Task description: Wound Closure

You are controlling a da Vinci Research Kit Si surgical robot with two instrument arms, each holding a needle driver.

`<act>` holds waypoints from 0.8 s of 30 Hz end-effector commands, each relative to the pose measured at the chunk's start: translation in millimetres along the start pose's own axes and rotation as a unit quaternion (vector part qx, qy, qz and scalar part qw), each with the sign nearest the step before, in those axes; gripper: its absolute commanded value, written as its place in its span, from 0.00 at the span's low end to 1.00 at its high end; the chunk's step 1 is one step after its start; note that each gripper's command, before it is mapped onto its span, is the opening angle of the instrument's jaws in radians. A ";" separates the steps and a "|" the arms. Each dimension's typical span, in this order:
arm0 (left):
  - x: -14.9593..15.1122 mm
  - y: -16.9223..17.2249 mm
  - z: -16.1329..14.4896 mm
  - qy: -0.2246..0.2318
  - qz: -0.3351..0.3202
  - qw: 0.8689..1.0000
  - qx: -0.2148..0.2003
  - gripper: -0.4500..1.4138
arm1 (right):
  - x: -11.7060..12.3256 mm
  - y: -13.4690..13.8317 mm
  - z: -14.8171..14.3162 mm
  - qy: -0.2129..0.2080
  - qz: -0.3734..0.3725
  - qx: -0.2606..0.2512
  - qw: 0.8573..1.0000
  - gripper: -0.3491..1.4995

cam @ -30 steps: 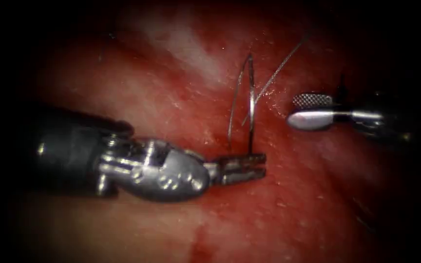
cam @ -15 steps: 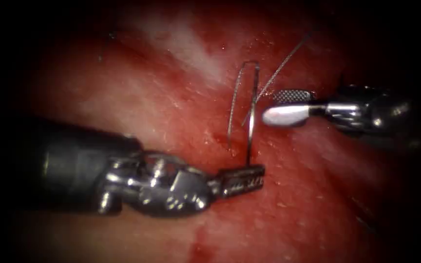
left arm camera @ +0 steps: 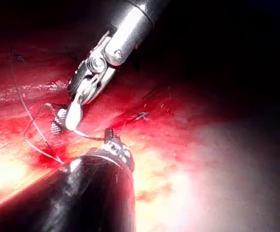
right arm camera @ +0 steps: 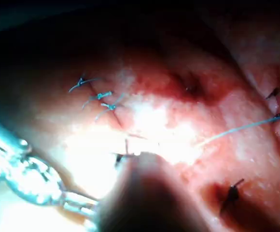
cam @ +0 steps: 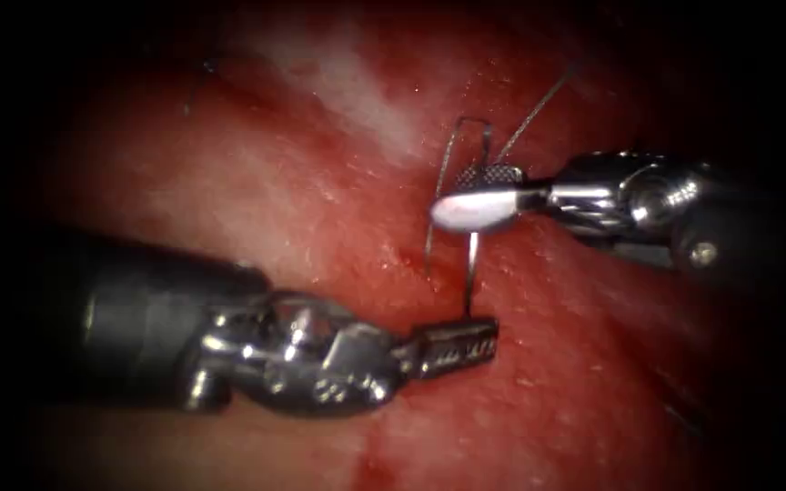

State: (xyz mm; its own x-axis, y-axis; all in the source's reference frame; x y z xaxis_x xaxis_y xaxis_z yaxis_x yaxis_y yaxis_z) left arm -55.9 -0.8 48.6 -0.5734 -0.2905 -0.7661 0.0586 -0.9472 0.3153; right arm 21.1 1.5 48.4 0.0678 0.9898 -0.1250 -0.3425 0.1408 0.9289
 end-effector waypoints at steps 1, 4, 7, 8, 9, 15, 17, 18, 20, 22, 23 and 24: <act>0.1 0.1 0.7 0.001 -0.001 1.000 0.001 0.00 | 0.3 0.1 0.8 0.000 -0.003 0.000 1.000 0.63; 0.2 0.1 0.6 0.002 0.002 1.000 0.002 0.00 | 0.2 0.2 0.9 0.000 -0.004 0.000 1.000 0.63; 0.4 0.0 0.5 0.002 -0.005 1.000 0.002 0.00 | 0.0 0.3 1.0 0.000 -0.005 0.000 1.000 0.57; 0.4 0.0 0.5 0.002 -0.008 1.000 0.002 0.00 | 0.0 0.3 1.0 0.000 -0.005 0.000 1.000 0.53; 0.5 0.0 0.5 0.001 -0.008 1.000 0.002 0.00 | 0.1 0.3 1.0 0.001 -0.005 0.001 1.000 0.49; 0.9 0.0 0.4 0.003 -0.012 1.000 0.001 0.00 | 0.0 0.9 0.9 0.012 -0.019 -0.035 0.999 0.00; 1.0 -0.2 0.3 0.004 -0.031 1.000 0.001 0.14 | 0.1 1.2 0.7 0.009 -0.033 -0.048 0.998 0.00; 1.1 -0.4 0.2 0.011 -0.067 0.998 -0.002 0.56 | 0.2 1.5 0.2 0.015 -0.042 -0.056 0.997 0.00; 1.2 -0.7 -0.1 0.015 -0.107 0.994 -0.004 0.86 | 0.4 1.7 -0.3 0.020 -0.041 -0.059 0.997 0.00; 1.4 -1.3 -0.6 0.023 -0.142 0.990 0.003 0.92 | 0.5 2.0 -0.7 0.022 -0.044 -0.057 0.997 0.00; 1.6 -1.5 -0.8 0.028 -0.155 0.988 0.002 0.93 | 0.6 2.1 -0.8 0.024 -0.047 -0.058 0.997 0.00; 1.7 -1.8 -1.0 0.034 -0.168 0.985 -0.002 0.94 | 0.7 2.2 -1.0 0.032 -0.061 -0.060 0.996 0.00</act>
State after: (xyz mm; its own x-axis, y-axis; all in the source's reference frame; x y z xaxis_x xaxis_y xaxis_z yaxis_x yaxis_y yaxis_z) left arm -55.5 0.3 45.8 -0.5117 0.0277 -0.8587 -0.1248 -0.9913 0.0424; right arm 19.0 2.2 49.7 0.0584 0.9679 -0.2443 -0.4461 0.2442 0.8610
